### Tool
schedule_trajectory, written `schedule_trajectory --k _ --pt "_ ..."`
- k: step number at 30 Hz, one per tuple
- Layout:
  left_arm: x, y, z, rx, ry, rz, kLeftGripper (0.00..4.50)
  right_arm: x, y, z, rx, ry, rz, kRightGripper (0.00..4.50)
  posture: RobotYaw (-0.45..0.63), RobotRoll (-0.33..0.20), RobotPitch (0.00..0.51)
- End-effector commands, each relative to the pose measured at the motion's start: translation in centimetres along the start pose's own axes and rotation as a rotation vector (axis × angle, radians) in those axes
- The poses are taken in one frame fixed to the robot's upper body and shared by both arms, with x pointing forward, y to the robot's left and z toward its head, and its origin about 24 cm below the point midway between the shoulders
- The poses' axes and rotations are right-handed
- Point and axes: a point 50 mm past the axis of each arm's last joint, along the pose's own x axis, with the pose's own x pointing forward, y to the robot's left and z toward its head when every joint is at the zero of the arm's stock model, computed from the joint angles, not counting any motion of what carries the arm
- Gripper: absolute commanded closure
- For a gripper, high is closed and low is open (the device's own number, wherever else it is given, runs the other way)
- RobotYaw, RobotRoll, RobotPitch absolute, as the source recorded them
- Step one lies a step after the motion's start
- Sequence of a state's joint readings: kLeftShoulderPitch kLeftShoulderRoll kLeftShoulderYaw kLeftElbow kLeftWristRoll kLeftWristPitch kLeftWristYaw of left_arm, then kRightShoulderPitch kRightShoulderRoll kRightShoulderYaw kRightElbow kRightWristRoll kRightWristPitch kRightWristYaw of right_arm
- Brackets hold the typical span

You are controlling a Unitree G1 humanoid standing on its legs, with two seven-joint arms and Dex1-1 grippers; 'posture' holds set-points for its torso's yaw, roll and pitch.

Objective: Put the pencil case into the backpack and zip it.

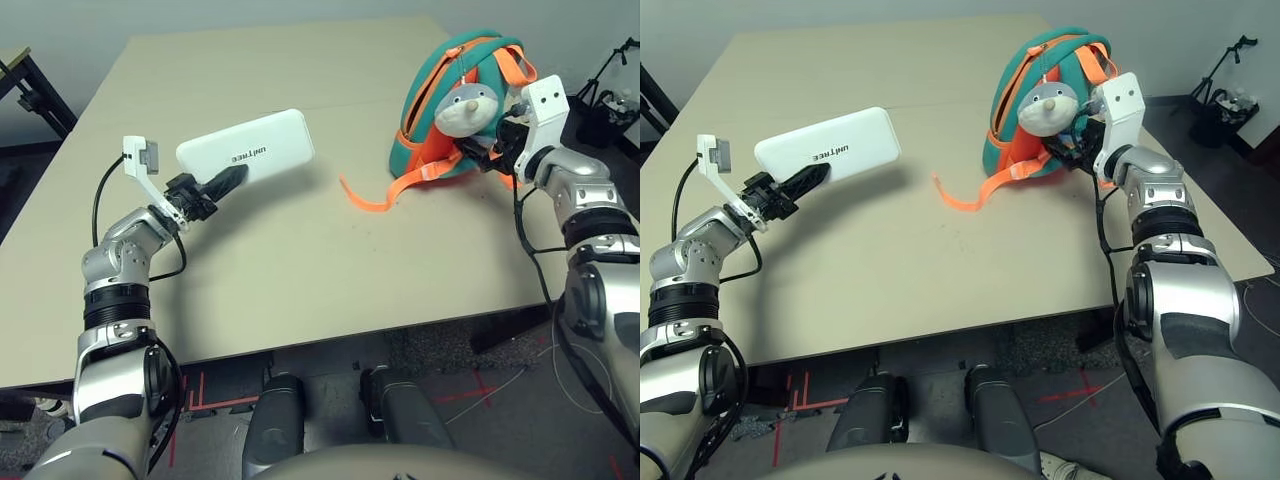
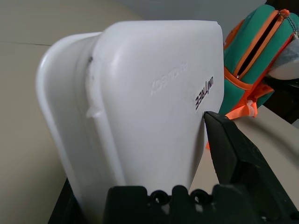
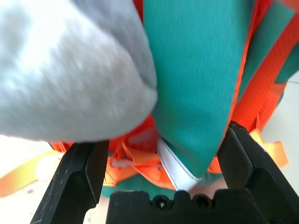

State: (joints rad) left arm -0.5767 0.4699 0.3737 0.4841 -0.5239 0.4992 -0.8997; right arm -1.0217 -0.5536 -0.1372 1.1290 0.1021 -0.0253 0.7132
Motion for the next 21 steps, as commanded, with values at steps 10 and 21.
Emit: schedule_trajectory --k 10,21 --pt "0.62 -0.49 0.86 0.008 -0.043 -0.036 1.33 -0.09 -0.47 0.57 0.029 -0.032 -0.042 0.52 -0.05 0.0 0.063" --pt "0.69 -0.54 0.87 0.005 -0.04 -0.043 1.33 -0.14 -0.77 0.3 0.049 -0.024 -0.087 0.0 -0.05 0.0 0.056"
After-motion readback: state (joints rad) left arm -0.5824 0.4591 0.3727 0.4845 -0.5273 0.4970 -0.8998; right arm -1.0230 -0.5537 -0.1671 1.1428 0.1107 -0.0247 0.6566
